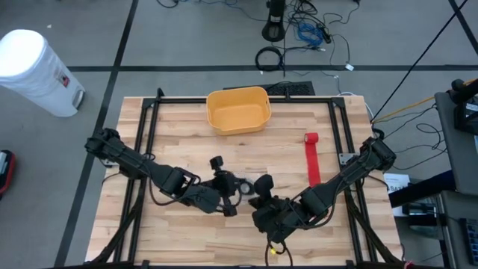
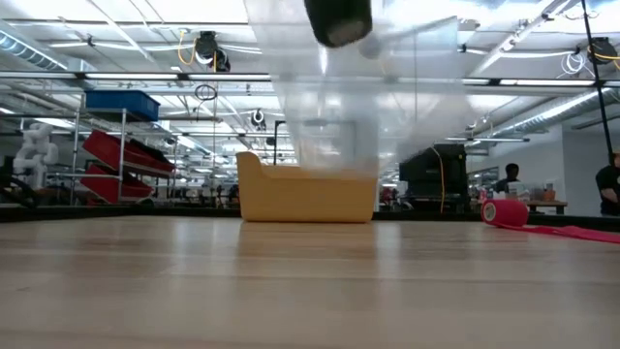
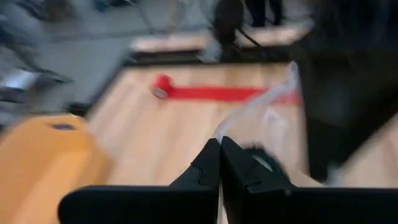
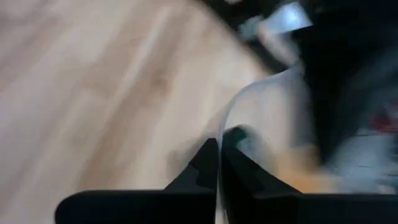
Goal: Roll bandage
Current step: Put the rolled green bandage into the transparent zip bag
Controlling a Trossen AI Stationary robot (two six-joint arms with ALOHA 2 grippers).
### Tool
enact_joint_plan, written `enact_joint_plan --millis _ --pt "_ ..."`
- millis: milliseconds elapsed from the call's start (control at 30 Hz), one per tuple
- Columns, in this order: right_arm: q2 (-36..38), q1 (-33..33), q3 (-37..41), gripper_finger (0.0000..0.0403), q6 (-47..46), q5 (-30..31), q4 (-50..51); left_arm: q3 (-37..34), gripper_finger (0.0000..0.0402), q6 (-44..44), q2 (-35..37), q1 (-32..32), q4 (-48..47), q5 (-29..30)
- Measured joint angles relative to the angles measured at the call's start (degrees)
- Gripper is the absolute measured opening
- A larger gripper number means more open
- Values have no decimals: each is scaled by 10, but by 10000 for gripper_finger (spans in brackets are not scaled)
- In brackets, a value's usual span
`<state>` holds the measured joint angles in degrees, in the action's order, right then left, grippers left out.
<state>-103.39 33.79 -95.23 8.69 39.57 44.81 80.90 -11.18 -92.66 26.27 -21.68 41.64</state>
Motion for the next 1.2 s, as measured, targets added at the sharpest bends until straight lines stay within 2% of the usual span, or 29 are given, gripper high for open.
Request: enact_joint_plan --millis 67,167,267,367,433,533,700,767,867,1133,1200 --pt "0 -4 0 0 -13 -29 11 0 2 12 5 6 0 60" --pt "0 -4 0 0 -18 23 0 0 2 22 7 8 4 94" --pt "3 -4 0 0 -23 72 -18 0 2 25 7 12 4 59" --pt "8 -4 -1 0 -28 28 -22 0 2 15 5 13 3 -13" --pt "8 -4 -1 0 -24 32 -24 0 2 12 4 13 1 -26" --pt "8 1 -1 0 -25 91 -33 0 2 12 4 12 0 -22" --pt "8 0 -1 0 -37 92 -29 0 2 10 4 9 -15 -18" --pt "8 2 -1 5 -37 91 -27 0 2 6 4 8 -30 6" --pt "8 7 -1 22 -37 88 -26 0 2 -7 4 4 -59 44" --pt "10 28 -1 84 -35 86 -23 0 2 -57 4 -14 -138 57" --pt "13 34 -1 96 -35 103 -21 0 2 -78 4 -19 -166 72"
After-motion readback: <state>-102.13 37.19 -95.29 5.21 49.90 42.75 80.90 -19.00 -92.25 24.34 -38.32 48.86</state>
